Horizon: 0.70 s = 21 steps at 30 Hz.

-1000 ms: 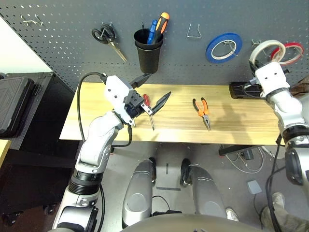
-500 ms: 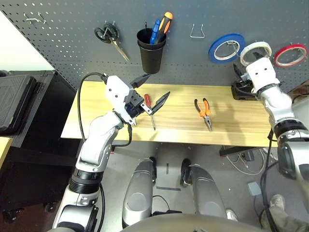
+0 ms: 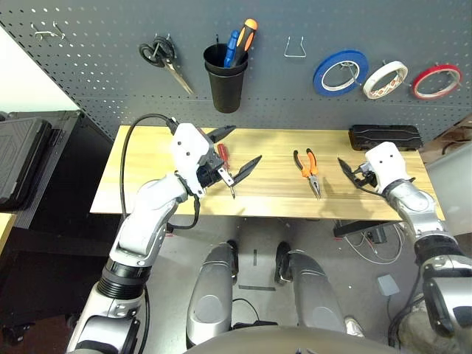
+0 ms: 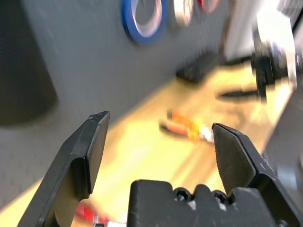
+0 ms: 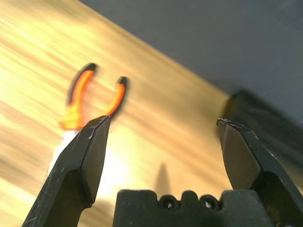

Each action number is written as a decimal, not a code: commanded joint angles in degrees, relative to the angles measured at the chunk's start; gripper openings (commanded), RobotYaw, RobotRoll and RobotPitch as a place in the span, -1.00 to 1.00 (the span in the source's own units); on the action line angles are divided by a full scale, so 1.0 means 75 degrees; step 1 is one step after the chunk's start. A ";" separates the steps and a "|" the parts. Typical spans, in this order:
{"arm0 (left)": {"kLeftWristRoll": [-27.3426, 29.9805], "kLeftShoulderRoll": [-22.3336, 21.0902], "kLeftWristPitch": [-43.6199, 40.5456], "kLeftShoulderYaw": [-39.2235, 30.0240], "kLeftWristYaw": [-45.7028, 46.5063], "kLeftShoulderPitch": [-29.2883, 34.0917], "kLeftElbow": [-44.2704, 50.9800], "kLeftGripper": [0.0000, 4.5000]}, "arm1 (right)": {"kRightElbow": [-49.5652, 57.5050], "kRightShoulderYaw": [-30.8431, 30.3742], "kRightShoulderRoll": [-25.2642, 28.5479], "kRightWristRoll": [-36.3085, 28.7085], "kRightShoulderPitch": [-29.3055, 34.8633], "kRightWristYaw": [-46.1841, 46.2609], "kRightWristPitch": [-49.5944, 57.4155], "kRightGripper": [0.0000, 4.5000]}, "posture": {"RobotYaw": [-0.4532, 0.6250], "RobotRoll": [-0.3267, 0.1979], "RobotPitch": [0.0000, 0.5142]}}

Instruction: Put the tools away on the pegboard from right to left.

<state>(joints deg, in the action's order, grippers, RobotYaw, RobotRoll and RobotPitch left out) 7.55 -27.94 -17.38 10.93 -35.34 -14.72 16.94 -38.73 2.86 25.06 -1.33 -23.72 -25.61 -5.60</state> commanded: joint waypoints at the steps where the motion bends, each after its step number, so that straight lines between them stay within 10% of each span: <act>1: -0.0406 -0.0333 -0.0701 0.0360 -0.0171 0.0044 0.0028 1.00 | 0.0555 -0.0087 -0.0182 -0.0154 0.0001 -0.0048 0.1720 0.99 | 0.21 0.25 -0.10; 21: -0.1166 -0.0887 -0.1728 0.0862 -0.0800 -0.0879 -0.0547 1.00 | -0.3201 -0.0107 -0.1234 0.0091 -0.3365 0.0592 0.5102 0.99 | 0.24 0.25 0.06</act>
<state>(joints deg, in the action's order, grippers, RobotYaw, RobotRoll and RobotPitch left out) -0.37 -34.32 -29.42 16.36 -40.53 -21.38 12.66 -60.42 2.50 16.19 -1.19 -49.07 -21.59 31.92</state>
